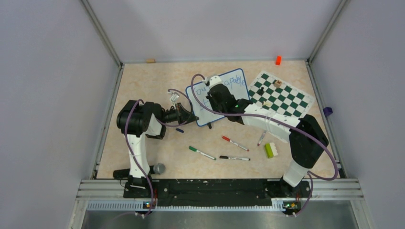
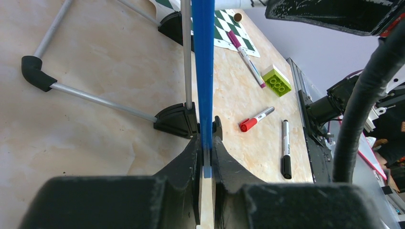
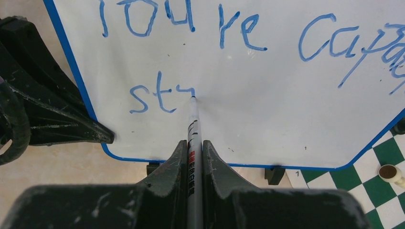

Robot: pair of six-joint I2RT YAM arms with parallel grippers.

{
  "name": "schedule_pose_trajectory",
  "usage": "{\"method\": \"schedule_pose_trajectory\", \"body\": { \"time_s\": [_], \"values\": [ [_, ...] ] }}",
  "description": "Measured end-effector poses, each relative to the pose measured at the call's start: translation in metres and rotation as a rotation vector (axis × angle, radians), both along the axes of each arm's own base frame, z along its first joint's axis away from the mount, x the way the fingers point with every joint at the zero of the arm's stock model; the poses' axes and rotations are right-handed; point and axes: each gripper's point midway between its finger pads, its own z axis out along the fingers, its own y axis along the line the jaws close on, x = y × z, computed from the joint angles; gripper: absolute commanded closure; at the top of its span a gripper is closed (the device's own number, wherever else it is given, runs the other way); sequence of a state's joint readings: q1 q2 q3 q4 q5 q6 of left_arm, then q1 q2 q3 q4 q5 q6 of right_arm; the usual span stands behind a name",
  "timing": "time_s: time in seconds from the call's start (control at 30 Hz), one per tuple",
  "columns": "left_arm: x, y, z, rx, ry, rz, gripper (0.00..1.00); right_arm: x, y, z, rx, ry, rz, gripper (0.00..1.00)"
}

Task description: Write a sentence on the whiteboard

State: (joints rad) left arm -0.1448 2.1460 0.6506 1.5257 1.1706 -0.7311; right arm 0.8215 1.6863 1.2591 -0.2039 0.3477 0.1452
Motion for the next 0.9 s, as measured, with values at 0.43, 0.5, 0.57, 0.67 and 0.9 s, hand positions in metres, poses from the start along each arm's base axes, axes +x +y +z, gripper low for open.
{"method": "schedule_pose_trajectory", "body": {
  "time_s": [0.43,0.5,0.57,0.67,0.9],
  "values": [
    [0.0,0.0,0.0,0.0,-0.001,0.0,0.94,-0.0086,-0.0038,-0.01,-0.044,0.04,0.035,1.0],
    [0.0,0.0,0.0,0.0,-0.001,0.0,0.94,-0.0086,-0.0039,-0.01,-0.044,0.04,0.035,1.0],
    [-0.0001,0.0,0.0,0.0,-0.001,-0.001,0.94,-0.0086,-0.004,-0.0102,-0.045,0.041,0.034,1.0],
    [-0.0001,0.0,0.0,0.0,0.0,0.0,0.94,-0.0081,-0.0039,-0.0105,-0.046,0.04,0.033,1.0],
    [0.0,0.0,0.0,0.0,0.0,0.0,0.94,-0.0035,-0.0016,-0.0051,-0.051,0.036,0.025,1.0]
  ]
}}
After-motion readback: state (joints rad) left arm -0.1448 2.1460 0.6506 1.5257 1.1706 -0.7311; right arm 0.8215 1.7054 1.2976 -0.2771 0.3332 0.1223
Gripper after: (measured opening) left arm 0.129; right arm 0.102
